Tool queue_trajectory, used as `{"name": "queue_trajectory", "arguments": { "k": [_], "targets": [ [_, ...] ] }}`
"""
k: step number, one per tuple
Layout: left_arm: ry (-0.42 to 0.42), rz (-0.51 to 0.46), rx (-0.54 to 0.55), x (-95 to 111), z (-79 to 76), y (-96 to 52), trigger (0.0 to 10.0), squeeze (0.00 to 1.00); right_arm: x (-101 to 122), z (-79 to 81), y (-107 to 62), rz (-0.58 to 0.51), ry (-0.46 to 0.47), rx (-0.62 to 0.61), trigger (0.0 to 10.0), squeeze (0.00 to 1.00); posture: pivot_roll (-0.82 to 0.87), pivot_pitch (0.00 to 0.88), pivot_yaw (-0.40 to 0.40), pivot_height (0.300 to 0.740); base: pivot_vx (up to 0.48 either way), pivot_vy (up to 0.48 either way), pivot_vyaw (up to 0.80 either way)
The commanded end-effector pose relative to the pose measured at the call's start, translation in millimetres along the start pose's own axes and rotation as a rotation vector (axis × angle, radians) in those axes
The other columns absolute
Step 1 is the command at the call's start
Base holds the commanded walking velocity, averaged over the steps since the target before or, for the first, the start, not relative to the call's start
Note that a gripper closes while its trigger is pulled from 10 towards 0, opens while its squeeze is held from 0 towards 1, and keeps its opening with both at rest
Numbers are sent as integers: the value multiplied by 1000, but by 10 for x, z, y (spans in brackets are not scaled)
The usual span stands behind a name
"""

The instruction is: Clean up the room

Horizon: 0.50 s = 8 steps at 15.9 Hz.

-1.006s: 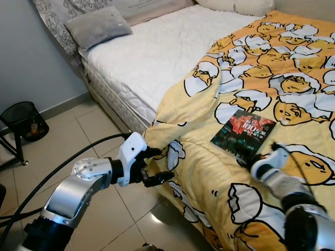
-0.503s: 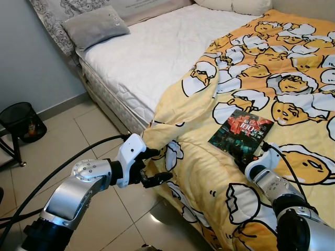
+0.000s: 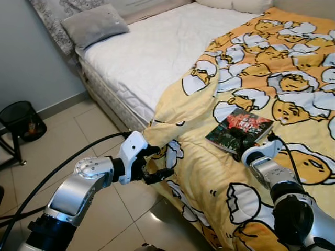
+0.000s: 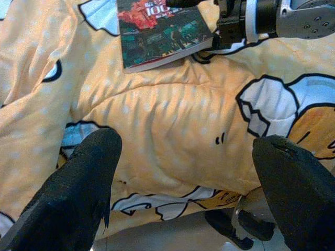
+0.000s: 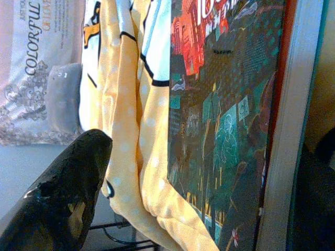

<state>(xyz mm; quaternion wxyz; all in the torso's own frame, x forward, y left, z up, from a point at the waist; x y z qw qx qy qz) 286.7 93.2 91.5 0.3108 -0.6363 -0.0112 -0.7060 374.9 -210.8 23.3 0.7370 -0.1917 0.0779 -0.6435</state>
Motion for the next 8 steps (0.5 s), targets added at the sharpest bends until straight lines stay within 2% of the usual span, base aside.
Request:
{"name": "queue_trajectory", "arguments": {
  "k": [1,6,7,8],
  "targets": [
    [18,5,24,8,64,-31,10000,827,-53,71,32,9,25,19,10000,0,-29,0,117,740,0,0,0],
    [21,8,33,-2,83,-51,10000,820,-105,39,53,-7,22,-12,10000,0,-23,0,120,740,0,0,0],
    [23,7,31,3,87,-44,10000,827,-100,50,56,-14,37,-7,4196,0,-26,0,122,740,0,0,0],
    [24,6,30,10,89,-35,10000,824,-95,75,59,-16,44,6,0,0,-27,0,122,740,0,0,0]
  ]
}}
Point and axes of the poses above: a point about 5 cm out from each wrist's last joint towards the gripper, its own y axis pointing out of the wrist towards the gripper, its own x axis along the axis of the wrist's last joint, z = x × y, the point moved 5 cm from there along y, pointing out of the wrist towards the gripper, and after that the axes turned 15 degrees about y, right-handed, at the moved point
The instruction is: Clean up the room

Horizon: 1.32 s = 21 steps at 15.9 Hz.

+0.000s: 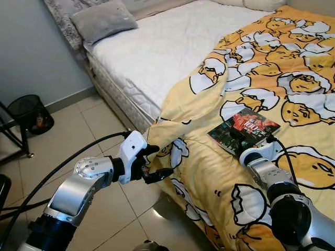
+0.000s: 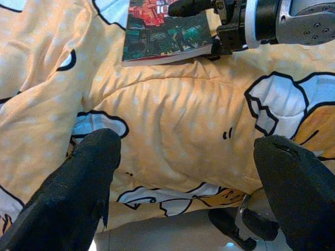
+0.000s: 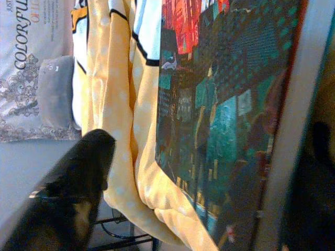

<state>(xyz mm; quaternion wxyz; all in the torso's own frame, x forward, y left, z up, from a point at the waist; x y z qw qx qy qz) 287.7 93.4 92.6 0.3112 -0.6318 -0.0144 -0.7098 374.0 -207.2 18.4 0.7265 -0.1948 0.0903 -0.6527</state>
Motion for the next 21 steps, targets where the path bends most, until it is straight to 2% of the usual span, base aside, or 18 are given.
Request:
{"name": "queue_trajectory", "arguments": {
  "k": [1,7,21],
  "targets": [
    [17,11,21,5,84,-24,10000,820,-46,143,44,6,27,40,0,0,-29,0,120,740,0,0,0],
    [23,6,24,6,101,4,10000,824,38,139,33,-21,26,35,0,0,-38,0,117,740,0,0,0],
    [23,-8,25,5,107,45,10000,820,-9,114,40,-7,-32,21,0,0,-44,0,103,740,0,0,0]
  ]
}}
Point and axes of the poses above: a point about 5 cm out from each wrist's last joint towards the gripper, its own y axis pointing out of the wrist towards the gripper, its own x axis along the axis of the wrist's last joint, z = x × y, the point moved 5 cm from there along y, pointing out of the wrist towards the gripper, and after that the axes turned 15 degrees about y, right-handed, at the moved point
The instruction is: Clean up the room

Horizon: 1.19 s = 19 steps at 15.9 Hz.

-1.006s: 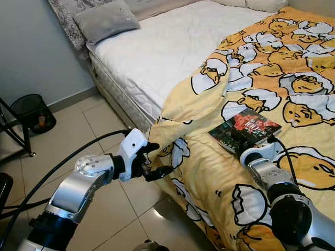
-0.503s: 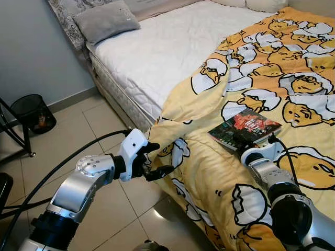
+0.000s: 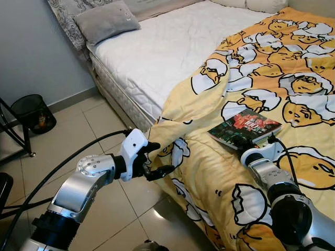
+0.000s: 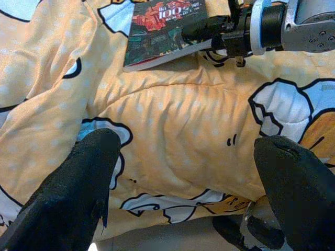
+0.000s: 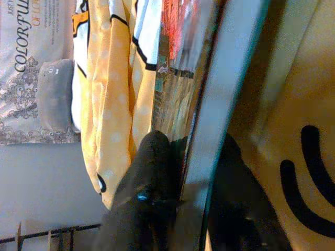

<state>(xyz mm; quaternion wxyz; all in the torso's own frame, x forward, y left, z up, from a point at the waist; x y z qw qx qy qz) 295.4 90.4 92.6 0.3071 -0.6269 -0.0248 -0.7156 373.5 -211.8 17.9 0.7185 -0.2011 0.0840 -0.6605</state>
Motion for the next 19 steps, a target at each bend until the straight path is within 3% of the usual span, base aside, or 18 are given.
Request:
{"name": "queue_trajectory", "arguments": {
  "k": [1,6,9,12,14,15,17,18,19],
  "targets": [
    [16,13,15,-5,57,-4,10000,824,-53,128,44,19,-23,24,0,0,-43,0,101,740,0,0,0],
    [25,5,59,6,129,2,10000,824,-57,147,46,28,-88,34,0,0,-41,0,90,740,0,0,0],
    [114,-23,300,6,385,-43,10000,859,-59,324,15,73,-240,184,0,0,-41,0,80,740,0,0,0],
    [31,-43,463,-9,590,-119,10000,925,-55,517,-89,141,-316,369,0,0,-47,0,79,740,0,0,0],
    [11,-36,455,-8,596,-127,10000,910,-16,582,-155,137,-367,430,0,0,-50,0,78,740,0,0,0],
    [5,-61,440,19,576,-135,10000,859,19,590,-181,103,-425,433,0,0,-58,0,83,740,0,0,0],
    [52,-64,559,51,659,-218,10000,859,-18,680,-262,-15,-696,406,0,0,-83,0,100,740,0,0,0],
    [74,-53,585,54,667,-234,10000,847,-35,709,-294,-44,-724,401,7961,0,-94,0,110,740,0,0,0],
    [44,3,654,-1,714,-260,10000,831,-88,725,-353,-60,-759,392,10000,0,-99,0,113,740,0,0,0]
  ]
}}
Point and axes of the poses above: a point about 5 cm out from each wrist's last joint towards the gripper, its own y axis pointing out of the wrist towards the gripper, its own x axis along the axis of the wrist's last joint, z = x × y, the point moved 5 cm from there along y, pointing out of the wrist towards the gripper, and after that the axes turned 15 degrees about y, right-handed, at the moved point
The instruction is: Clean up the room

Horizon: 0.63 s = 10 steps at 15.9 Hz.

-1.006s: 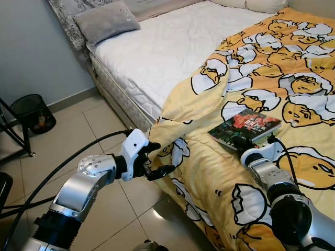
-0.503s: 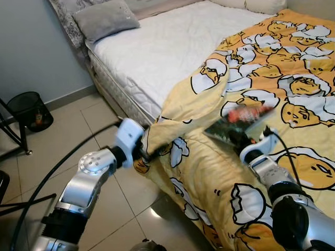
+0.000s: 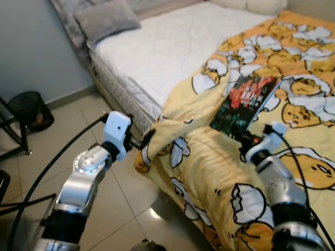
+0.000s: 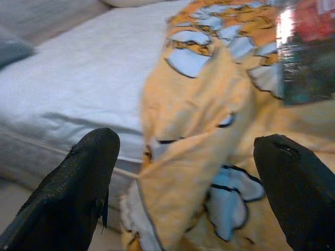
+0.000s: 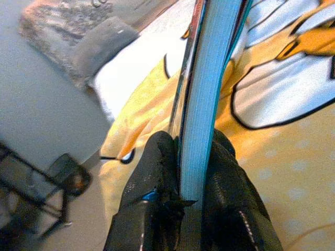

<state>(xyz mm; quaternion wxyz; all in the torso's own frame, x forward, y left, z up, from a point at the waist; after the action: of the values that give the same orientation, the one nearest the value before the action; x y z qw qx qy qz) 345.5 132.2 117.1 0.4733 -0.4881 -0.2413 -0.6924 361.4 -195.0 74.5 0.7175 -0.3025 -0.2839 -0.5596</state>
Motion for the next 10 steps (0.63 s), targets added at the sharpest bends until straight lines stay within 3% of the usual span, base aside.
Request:
{"name": "queue_trajectory", "arguments": {
  "k": [1,3,4,6,10],
  "targets": [
    [9,23,79,-8,108,-42,10000,827,142,229,-12,-66,-97,58,10000,0,-103,0,115,740,0,0,0],
    [33,22,125,12,144,-50,10000,820,80,225,-99,-86,-148,4,10000,0,-97,0,108,740,0,0,0],
    [5,36,171,-8,187,-47,10000,820,27,188,-168,-101,-150,-49,10000,0,-93,0,100,740,0,0,0],
    [15,58,188,-46,181,-43,10000,824,-78,147,-295,-112,-133,-123,10000,0,-88,0,89,740,0,131,-766],
    [22,91,173,-107,116,-56,10000,820,-181,179,-355,-95,-148,-167,10000,0,-85,0,87,740,0,261,-800]
  ]
}}
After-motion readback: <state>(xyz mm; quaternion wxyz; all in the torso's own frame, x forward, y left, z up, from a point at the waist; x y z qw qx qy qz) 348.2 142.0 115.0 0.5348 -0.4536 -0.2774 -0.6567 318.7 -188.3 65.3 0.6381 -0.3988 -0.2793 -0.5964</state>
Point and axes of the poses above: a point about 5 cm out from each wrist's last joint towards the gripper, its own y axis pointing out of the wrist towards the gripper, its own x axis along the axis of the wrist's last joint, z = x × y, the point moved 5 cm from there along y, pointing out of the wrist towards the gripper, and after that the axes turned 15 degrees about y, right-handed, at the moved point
